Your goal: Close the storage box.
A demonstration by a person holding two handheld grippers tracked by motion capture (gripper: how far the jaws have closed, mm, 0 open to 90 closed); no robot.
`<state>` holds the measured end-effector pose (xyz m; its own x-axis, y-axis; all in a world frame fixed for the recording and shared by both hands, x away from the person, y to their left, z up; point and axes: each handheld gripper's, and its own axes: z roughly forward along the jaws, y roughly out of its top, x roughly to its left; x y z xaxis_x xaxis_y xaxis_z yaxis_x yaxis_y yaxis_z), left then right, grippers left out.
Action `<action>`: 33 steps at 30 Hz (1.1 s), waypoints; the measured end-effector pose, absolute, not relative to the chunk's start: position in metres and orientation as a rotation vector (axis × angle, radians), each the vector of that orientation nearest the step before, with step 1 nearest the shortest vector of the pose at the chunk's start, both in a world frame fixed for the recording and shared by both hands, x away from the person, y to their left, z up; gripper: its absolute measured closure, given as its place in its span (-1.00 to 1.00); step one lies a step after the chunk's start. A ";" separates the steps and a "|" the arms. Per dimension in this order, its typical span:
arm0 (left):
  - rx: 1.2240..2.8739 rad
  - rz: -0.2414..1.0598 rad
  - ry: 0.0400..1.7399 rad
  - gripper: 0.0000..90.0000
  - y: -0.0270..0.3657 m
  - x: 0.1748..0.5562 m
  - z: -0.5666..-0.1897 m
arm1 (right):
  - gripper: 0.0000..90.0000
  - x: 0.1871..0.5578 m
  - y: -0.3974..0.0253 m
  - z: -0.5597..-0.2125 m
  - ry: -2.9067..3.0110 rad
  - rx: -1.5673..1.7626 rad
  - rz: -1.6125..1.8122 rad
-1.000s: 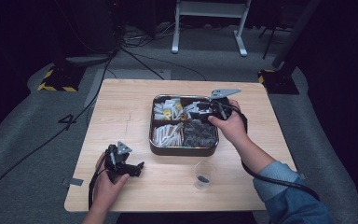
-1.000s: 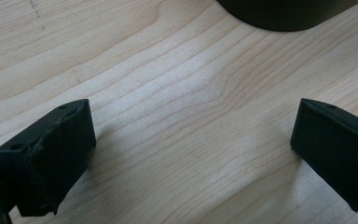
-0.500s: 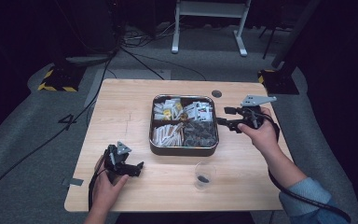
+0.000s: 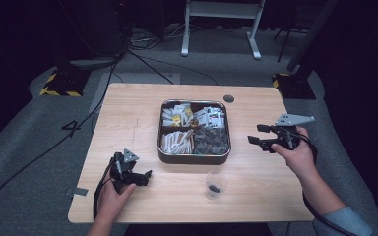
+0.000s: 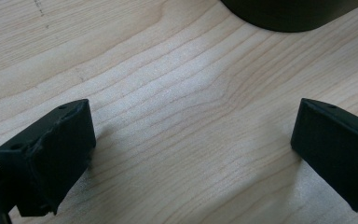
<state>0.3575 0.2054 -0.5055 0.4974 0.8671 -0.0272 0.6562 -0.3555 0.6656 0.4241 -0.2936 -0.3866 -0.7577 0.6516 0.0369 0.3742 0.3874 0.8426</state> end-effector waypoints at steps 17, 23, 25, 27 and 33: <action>2.113 0.450 1.274 -1.00 0.204 0.360 -0.505 | -0.28 0.389 -0.343 -0.445 2.277 1.083 1.299; 2.109 0.451 1.277 -1.00 0.204 0.360 -0.506 | -0.29 0.384 -0.347 -0.456 2.279 1.081 1.191; 2.111 0.453 1.276 -1.00 0.204 0.360 -0.505 | -0.29 0.384 -0.347 -0.462 2.296 1.083 1.165; 2.110 0.451 1.277 -1.00 0.204 0.360 -0.506 | -0.30 0.383 -0.349 -0.468 2.300 1.093 1.138; 2.113 0.452 1.276 -1.00 0.204 0.361 -0.505 | -0.36 0.383 -0.351 -0.482 2.328 1.148 1.173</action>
<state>0.3607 0.2044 -0.5052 0.4741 0.8801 -0.0265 0.6674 -0.3395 0.6628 0.3829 -0.3506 -0.4821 -0.6393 0.7638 0.0887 0.5257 0.3499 0.7754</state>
